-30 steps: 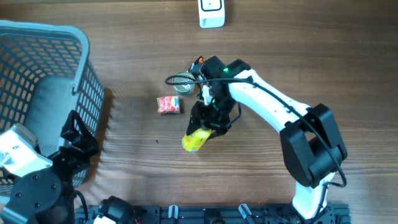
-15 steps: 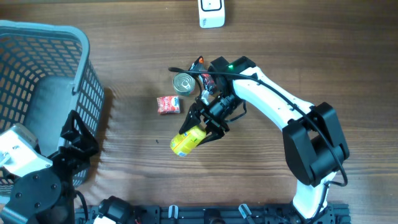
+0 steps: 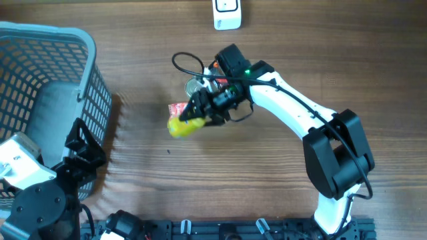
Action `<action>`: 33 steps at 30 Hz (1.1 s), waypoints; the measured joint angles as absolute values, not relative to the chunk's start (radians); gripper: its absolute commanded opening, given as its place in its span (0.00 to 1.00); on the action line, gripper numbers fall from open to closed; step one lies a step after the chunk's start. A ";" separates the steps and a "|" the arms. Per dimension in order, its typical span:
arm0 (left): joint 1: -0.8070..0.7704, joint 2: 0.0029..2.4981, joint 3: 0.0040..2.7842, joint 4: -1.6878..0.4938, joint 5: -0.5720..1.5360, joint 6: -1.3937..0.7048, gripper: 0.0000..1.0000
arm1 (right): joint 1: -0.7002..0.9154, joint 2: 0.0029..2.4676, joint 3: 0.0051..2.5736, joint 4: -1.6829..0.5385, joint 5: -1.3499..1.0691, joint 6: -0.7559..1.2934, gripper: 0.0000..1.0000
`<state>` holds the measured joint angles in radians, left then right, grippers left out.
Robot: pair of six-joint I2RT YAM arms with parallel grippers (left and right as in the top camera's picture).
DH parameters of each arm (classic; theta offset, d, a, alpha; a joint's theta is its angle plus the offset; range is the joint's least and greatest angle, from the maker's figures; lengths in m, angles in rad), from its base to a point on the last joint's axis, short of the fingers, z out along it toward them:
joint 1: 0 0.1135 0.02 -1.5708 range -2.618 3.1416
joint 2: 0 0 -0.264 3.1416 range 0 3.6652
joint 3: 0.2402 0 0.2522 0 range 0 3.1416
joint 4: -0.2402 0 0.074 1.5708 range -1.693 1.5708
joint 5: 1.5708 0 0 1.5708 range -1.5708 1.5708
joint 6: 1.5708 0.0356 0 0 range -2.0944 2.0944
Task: Scan the item barcode
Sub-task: 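Carry the yellow bottle with the right gripper to the white scanner, then hold the bottle label in front of the white scanner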
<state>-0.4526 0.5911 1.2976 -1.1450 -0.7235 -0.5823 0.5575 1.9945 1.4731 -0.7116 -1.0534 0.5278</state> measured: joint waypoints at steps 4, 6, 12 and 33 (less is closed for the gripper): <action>-0.453 0.591 1.298 -1.145 -0.723 -0.582 1.00 | 0.537 1.995 1.470 -0.497 -1.016 0.520 0.31; -0.453 0.591 1.298 -1.145 -0.723 -0.582 1.00 | 0.516 1.995 1.470 -0.417 -0.941 0.497 0.32; -0.453 0.591 1.298 -1.145 -0.723 -0.582 1.00 | 0.471 1.995 1.470 -0.295 -0.604 0.422 0.37; -0.453 0.591 1.298 -1.187 -0.716 -0.582 1.00 | 0.468 2.082 1.467 0.283 0.160 0.240 0.37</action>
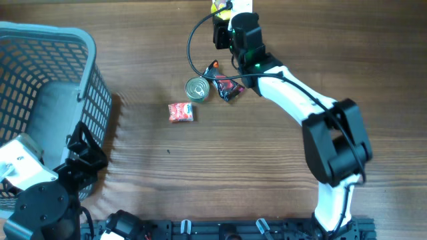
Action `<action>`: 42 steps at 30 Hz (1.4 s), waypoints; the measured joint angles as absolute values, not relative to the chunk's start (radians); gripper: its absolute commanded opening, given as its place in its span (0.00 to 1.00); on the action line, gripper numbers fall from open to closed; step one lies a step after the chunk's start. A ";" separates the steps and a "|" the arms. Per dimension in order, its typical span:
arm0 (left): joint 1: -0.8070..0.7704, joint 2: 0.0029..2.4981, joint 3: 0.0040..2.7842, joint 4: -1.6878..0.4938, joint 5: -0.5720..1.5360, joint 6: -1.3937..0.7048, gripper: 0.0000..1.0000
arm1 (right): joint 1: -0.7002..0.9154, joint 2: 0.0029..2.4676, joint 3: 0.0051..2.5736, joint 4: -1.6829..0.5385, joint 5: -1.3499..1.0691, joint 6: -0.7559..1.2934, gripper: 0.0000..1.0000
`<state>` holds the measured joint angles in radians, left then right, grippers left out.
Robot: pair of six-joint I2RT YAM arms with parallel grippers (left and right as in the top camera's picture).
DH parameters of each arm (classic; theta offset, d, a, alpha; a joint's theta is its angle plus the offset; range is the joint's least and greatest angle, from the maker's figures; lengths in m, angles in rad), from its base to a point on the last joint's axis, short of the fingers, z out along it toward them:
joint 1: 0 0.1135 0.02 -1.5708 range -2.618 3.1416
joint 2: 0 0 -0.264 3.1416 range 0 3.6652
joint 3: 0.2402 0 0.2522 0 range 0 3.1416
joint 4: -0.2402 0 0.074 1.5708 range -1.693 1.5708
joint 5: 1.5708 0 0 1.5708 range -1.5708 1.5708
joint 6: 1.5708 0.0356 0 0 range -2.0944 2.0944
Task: Scan the item barcode
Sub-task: 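Hold the bottle label in front of the white scanner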
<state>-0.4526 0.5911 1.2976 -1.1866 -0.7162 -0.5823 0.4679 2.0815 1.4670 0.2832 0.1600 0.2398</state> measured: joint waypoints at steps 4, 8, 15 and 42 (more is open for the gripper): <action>-0.453 0.591 1.298 -1.187 -0.716 -0.582 1.00 | 0.467 2.179 1.465 0.429 0.177 0.210 0.35; -0.453 0.591 1.298 -1.187 -0.717 -0.582 1.00 | 0.467 2.273 1.464 0.619 0.185 0.148 0.36; -0.453 0.591 1.298 -1.199 -0.717 -0.582 1.00 | 0.461 2.326 1.464 0.734 0.192 0.057 0.36; -0.453 0.591 1.298 -1.217 -0.760 -0.582 1.00 | 0.364 2.458 1.622 0.779 0.128 0.142 0.34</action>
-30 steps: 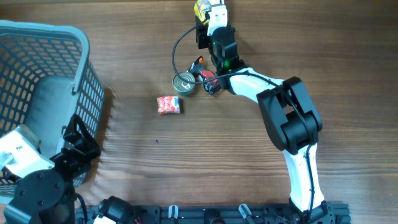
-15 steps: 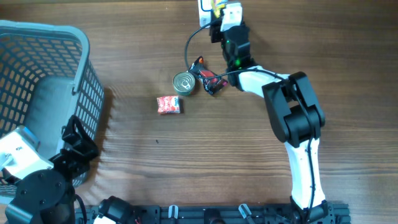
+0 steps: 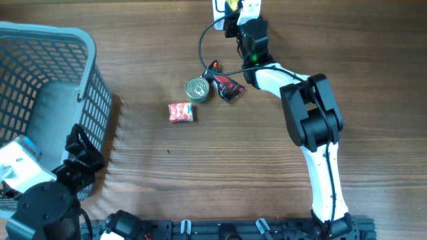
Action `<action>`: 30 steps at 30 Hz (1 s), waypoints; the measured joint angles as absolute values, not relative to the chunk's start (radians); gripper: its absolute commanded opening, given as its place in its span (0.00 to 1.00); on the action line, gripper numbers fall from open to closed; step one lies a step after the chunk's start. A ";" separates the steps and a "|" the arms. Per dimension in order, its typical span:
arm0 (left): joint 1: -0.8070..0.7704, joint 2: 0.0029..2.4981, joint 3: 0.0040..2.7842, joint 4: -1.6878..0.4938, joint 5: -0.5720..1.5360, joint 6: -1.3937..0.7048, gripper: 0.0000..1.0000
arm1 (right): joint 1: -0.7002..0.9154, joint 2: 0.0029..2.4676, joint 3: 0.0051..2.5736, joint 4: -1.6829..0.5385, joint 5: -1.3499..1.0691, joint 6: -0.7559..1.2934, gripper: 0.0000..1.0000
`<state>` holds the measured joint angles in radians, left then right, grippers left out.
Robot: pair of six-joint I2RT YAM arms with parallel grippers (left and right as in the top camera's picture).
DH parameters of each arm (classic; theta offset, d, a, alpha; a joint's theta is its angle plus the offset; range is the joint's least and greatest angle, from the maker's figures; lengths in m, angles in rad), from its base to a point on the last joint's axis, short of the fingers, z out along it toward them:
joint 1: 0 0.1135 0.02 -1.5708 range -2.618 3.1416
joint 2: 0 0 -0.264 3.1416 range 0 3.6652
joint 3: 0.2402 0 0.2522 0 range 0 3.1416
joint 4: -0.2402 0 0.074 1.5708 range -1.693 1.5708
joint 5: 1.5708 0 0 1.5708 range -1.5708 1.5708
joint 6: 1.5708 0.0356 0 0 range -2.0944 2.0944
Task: Scan the item barcode
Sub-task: 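Hold the bottle label in front of the white scanner, then carry the bottle to the right table edge and release it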
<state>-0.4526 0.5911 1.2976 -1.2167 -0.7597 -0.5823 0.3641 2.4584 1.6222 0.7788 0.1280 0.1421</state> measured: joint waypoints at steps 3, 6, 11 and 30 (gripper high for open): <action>-0.453 0.591 1.298 -1.217 -0.762 -0.582 1.00 | 0.368 2.473 1.624 0.778 0.123 0.146 0.33; -0.453 0.591 1.298 -1.217 -0.762 -0.582 1.00 | 0.368 2.495 1.626 0.779 0.120 0.146 0.33; -0.453 0.591 1.298 -1.217 -0.762 -0.582 1.00 | 0.368 2.509 1.631 0.789 0.120 0.146 0.34; -0.453 0.591 1.298 -1.219 -0.763 -0.582 1.00 | 0.388 2.397 1.644 0.588 0.120 0.054 0.32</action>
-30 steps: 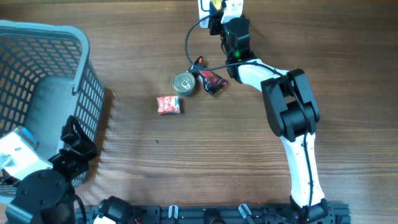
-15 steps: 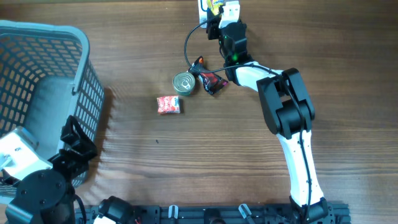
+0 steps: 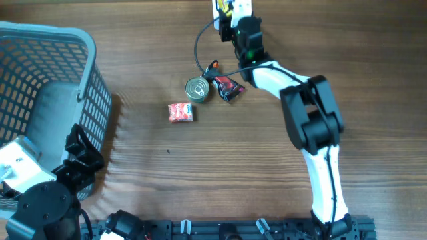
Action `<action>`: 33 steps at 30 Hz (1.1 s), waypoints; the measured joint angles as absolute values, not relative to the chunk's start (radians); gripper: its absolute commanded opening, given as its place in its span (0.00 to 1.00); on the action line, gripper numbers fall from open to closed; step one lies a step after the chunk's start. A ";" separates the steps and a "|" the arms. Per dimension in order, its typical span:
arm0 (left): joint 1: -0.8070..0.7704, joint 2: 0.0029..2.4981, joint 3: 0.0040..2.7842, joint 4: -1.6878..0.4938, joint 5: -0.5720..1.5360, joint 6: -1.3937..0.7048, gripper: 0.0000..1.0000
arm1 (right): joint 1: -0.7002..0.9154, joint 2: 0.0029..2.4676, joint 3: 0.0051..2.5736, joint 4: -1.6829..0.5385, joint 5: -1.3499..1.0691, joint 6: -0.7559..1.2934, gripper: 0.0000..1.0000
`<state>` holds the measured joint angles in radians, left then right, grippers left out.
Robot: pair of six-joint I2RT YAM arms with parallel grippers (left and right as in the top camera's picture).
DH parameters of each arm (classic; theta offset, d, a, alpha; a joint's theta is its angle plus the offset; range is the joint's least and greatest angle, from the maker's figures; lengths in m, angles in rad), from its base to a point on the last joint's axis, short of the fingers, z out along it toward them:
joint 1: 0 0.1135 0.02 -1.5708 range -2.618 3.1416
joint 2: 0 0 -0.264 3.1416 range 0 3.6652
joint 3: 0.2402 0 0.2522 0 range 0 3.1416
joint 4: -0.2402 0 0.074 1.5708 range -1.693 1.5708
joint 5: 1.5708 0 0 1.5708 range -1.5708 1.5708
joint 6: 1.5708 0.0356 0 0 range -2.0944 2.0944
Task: Scan the item barcode
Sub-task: 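Carry the bottle to the right table edge and release it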
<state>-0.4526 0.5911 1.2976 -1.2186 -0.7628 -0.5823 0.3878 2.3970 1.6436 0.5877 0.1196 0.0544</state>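
At the table's far edge stands the white scanner (image 3: 219,8), mostly covered by my right arm. My right gripper (image 3: 229,12) is stretched out to it and is shut on a small yellow item (image 3: 223,7), held right against the scanner. Only a sliver of the yellow item shows, and its barcode is hidden. My left gripper (image 3: 81,155) rests at the near left beside the basket, far from the scanner. Its jaws are too dark to read.
A tin can (image 3: 197,89), a dark red packet (image 3: 229,87) and a red packet (image 3: 180,112) lie mid-table, under the right arm's cable. A large grey mesh basket (image 3: 87,73) fills the left side.
My right gripper has shifted slightly to the left at the scanner, still holding the yellow item. The left arm and the items on the table are unchanged.
First my right gripper held the yellow item low over the table beside the red packet and the can. Then it was at the far edge with the item by the scanner. It has stayed there since, with small shifts.
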 measured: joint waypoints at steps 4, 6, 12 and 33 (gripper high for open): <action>-0.453 0.591 1.298 -1.221 -0.763 -0.582 1.00 | 0.390 2.213 1.644 0.425 0.119 0.036 0.31; -0.453 0.591 1.298 -1.222 -0.764 -0.582 1.00 | 0.390 2.099 1.649 0.297 0.123 0.024 0.30; -0.453 0.591 1.297 -1.226 -0.766 -0.582 1.00 | 0.386 1.753 1.669 -0.245 0.257 -0.030 0.17; -0.453 0.591 1.297 -1.228 -0.766 -0.582 1.00 | -0.117 1.614 1.666 -0.913 0.380 -0.049 0.43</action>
<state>-0.4526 0.5911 1.2968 -1.2278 -0.7658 -0.5823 -0.1169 1.6138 1.6665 -0.9134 0.3798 -0.0490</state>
